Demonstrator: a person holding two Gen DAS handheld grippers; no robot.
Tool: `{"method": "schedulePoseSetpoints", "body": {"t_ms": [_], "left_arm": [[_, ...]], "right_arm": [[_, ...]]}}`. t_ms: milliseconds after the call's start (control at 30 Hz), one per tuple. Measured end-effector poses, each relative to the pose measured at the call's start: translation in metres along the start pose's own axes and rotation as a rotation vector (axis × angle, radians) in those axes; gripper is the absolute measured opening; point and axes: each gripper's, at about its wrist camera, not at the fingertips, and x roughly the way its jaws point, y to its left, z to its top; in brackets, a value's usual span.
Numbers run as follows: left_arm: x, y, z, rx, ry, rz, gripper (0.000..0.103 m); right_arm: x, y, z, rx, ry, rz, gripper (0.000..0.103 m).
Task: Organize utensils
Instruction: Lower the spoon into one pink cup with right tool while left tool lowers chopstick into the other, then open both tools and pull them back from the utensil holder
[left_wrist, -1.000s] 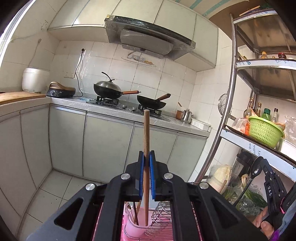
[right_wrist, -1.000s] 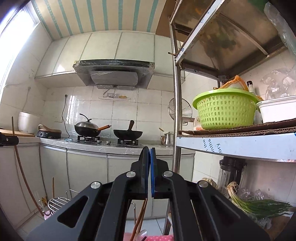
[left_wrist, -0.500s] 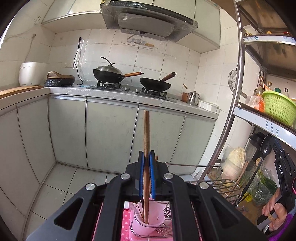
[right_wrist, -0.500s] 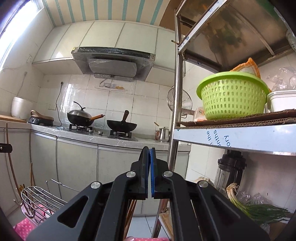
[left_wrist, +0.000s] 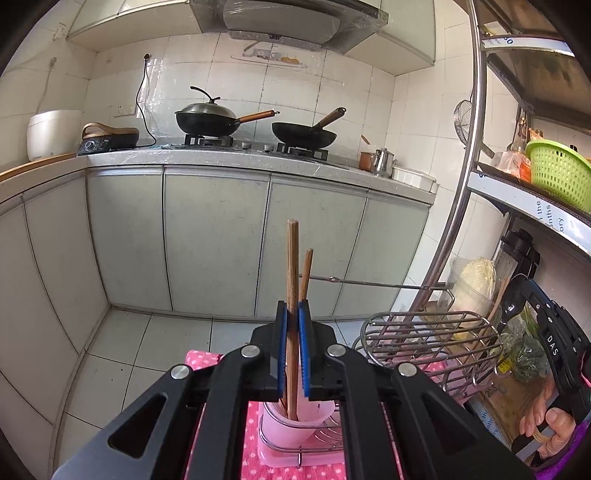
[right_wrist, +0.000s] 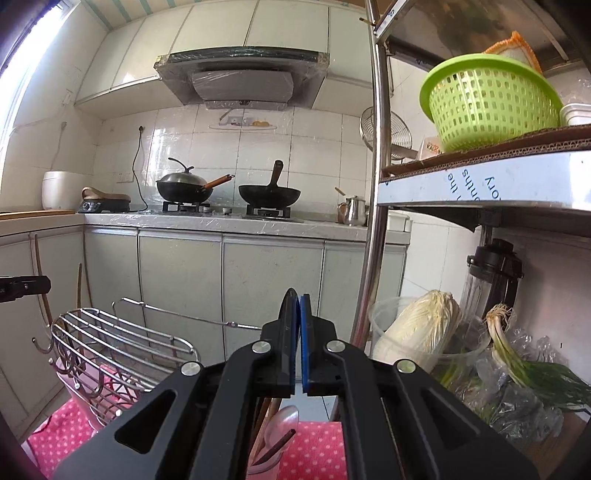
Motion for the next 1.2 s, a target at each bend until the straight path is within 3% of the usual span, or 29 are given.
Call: {"method": "schedulePoseSetpoints", "body": {"t_ms": [267,500,567,633,667,1067,1200], "left_arm": [[0.016,-0.002,-0.015,0.009,0.070,0.007,0.006],[0.015,-0.006,-0.016,0.029,0.065,0.022,0.009],[0.013,-0.007,-0.016,0.029,0.062,0.025,0.019],[0.010,-0.006,-0.013,0.018,0.056,0.023,0.030],[0.008,-0.005,-0.012,0.014,0.050,0.017,0.031],[-0.021,-0.013,0.001,0.043,-0.022,-0.001,0.043],[-0.036,-0.018,0.006,0.055,-0.043,-0.014,0.044]], "right_arm": [[0.000,0.008,-0.017,-0.009,0.078,0.053,0.002],[-0.003,0.009,-0.017,-0.005,0.108,0.077,0.004],[-0.001,0.008,-0.015,-0.005,0.125,0.083,0.010],[0.000,0.008,-0.013,-0.002,0.137,0.092,0.031],[-0.001,0.007,-0.012,0.000,0.137,0.095,0.035],[-0.015,-0.005,0.010,0.034,0.107,0.101,0.037],[-0.026,-0.011,0.021,0.075,0.102,0.116,0.044]]}}
